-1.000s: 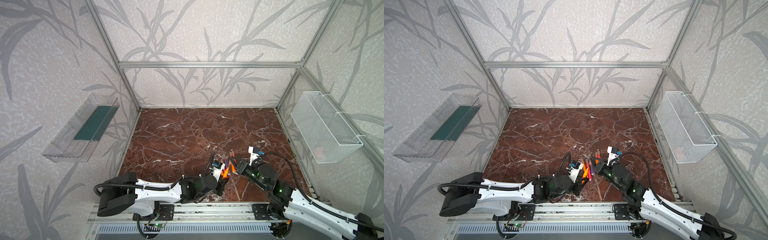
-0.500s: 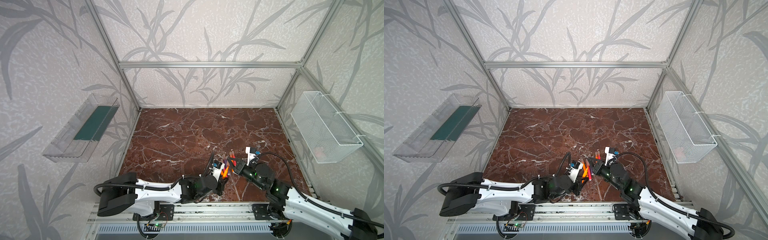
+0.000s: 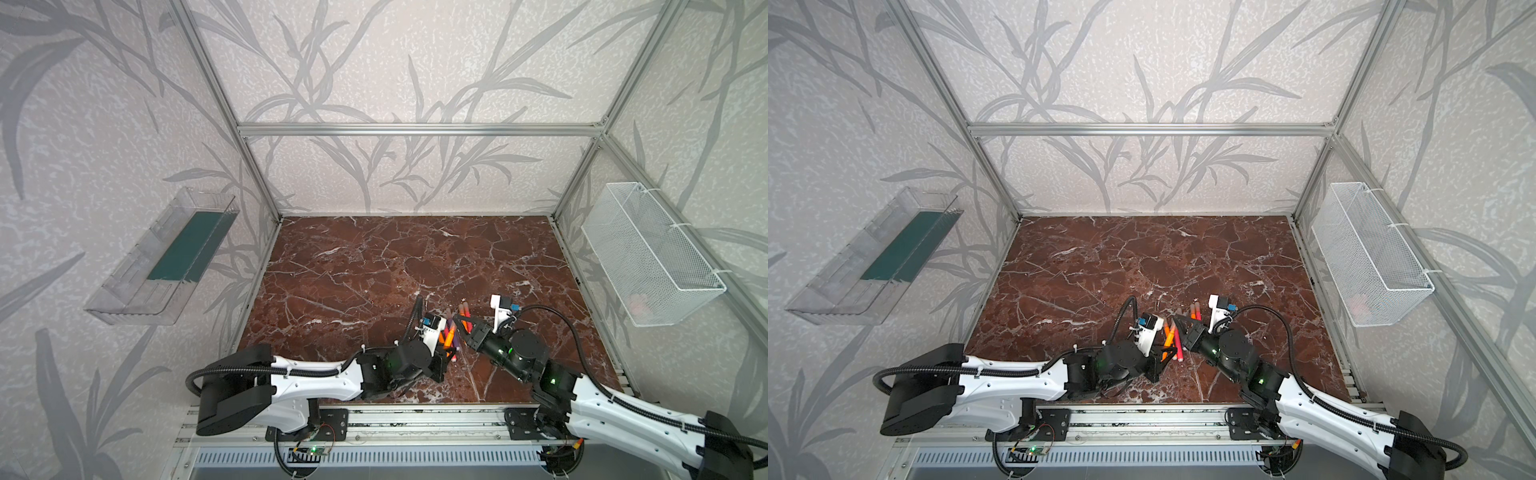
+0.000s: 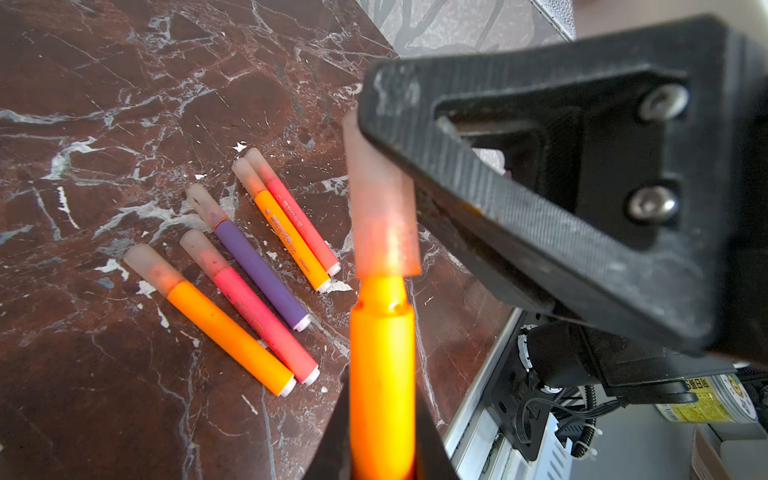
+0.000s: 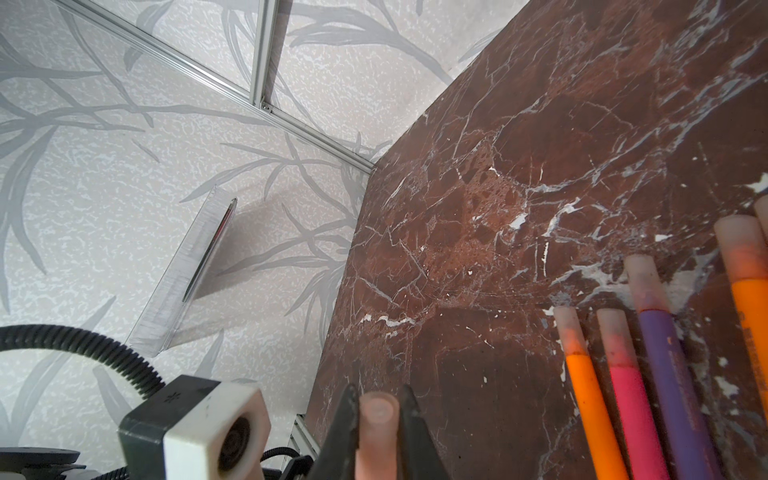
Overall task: Insert the pens into the pen caps
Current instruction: 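Bring the cap above the orange marker tip held by the left gripper, then push the pink cap down onto the orange marker tip with the right gripper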
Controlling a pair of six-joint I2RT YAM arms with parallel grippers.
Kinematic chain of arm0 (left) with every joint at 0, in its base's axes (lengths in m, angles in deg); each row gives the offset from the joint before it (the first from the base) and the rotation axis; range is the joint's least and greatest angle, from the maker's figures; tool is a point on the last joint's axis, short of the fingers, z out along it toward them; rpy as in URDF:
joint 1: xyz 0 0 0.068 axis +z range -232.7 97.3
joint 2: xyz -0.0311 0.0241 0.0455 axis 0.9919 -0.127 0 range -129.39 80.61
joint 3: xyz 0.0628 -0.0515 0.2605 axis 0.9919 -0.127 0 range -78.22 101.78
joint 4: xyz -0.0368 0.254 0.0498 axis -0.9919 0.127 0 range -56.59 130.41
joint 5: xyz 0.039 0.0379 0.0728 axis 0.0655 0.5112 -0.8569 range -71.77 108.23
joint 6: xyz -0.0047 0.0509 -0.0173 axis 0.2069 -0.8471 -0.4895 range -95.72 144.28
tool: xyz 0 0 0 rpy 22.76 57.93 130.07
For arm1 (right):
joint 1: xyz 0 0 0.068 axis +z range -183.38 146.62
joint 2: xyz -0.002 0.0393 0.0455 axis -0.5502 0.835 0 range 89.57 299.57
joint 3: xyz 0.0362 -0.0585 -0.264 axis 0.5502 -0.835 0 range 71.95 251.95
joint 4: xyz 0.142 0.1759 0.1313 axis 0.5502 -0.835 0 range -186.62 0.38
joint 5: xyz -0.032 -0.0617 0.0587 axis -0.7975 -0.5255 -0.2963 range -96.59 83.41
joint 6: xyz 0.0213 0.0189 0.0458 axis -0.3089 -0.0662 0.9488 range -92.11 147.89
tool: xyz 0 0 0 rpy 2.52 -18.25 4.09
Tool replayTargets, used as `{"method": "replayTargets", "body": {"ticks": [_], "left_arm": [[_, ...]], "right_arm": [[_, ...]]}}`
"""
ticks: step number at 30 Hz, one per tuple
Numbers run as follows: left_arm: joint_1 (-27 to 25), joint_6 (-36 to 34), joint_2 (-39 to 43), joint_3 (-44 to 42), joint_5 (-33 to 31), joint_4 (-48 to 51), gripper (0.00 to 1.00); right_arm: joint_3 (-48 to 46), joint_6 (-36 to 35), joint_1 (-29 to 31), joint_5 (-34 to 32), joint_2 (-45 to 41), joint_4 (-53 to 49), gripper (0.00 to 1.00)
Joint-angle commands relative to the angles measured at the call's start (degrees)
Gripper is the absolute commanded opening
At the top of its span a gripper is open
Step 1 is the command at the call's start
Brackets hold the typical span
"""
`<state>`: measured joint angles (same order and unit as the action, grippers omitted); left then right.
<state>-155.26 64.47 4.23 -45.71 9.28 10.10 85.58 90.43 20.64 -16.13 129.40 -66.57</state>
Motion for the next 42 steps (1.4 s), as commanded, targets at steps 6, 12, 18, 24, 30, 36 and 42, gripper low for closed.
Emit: {"method": "replayTargets", "body": {"ticks": [6,12,18,24,30,36,42], "left_arm": [[2.62,1.17,1.32,-1.53,6.12,-10.07,0.0],[3.84,1.48,3.28,-2.08,11.27,-13.29,0.0],[5.4,1.59,7.5,-3.16,12.37,-12.37,0.0],[5.41,-0.05,12.05,-3.1,12.43,-9.02,0.0],[5.37,-1.25,14.39,-3.24,11.59,-6.6,0.0],[5.4,-2.59,15.9,-3.77,10.52,-4.4,0.0],[5.22,-5.14,14.33,-3.63,10.95,-1.94,0.0]], "right_arm": [[-2.54,-1.43,1.52,0.91,2.47,7.58,0.06],[-3.53,-3.66,2.12,0.54,4.09,12.0,0.03],[-5.15,-7.81,2.79,0.91,6.31,20.54,0.0],[-5.63,-11.3,2.86,2.7,10.77,28.46,0.0],[-3.08,-12.64,3.34,6.81,13.86,30.53,0.0],[-2.96,-11.95,3.73,2.56,10.94,24.92,0.25],[-2.02,-12.97,3.69,-2.52,0.25,10.65,0.45]]}}
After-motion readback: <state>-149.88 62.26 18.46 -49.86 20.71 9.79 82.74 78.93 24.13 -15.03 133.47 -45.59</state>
